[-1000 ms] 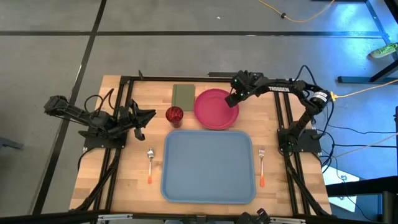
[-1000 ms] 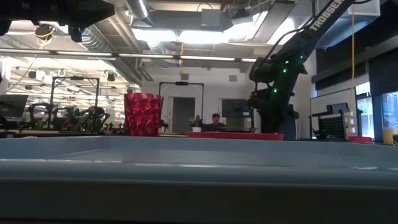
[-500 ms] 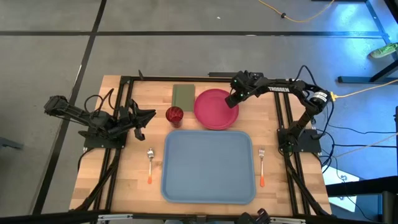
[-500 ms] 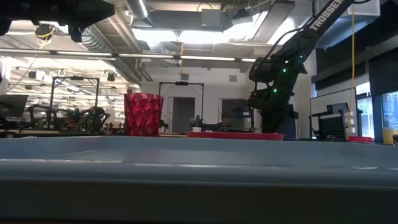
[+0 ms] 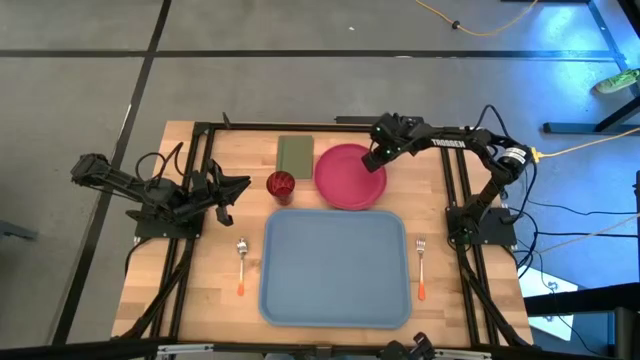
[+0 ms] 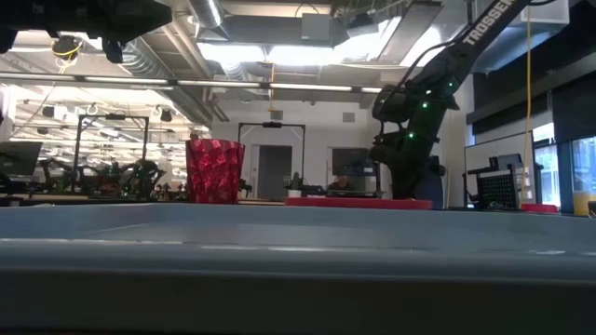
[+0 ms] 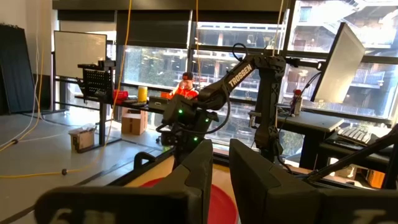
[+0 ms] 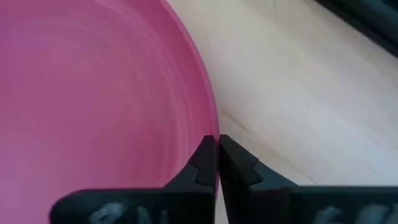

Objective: Pick and place plate/cup/fork/spoon on tray
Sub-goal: Put the pink plate on the blue tray, then put the red cup on the blue tray to the top left of the pink plate

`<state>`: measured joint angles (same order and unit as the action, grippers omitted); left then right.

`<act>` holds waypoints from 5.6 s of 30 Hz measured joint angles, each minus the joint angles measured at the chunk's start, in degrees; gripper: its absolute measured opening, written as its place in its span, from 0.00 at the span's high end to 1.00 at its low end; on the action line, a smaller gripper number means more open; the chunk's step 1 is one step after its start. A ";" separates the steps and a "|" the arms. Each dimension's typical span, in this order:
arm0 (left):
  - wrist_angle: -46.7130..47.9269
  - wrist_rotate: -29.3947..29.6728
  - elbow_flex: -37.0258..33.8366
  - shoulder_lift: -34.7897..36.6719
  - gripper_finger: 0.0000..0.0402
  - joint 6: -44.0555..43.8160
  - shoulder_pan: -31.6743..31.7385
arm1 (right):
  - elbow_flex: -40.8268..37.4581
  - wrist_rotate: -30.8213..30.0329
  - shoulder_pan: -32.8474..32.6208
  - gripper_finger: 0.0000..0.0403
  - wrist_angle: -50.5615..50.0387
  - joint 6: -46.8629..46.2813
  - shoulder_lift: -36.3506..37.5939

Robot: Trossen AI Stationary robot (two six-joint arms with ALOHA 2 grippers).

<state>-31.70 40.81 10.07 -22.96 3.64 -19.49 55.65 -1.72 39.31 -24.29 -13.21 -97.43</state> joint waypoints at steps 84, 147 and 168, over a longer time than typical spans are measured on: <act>0.02 0.00 0.00 -0.01 0.88 -0.01 0.01 | 0.79 -7.29 -48.89 0.95 -4.91 -22.51 8.56; 0.02 0.00 0.00 -0.02 0.88 -0.01 0.00 | 10.08 3.78 -32.92 0.79 36.78 -5.69 -2.04; 0.04 0.00 0.00 0.00 0.88 0.00 0.02 | 12.44 -2.81 -35.53 0.79 11.91 -5.81 -2.64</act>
<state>-31.66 40.82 10.07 -22.96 3.64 -19.46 68.10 -4.53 3.78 -12.38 -19.02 -100.07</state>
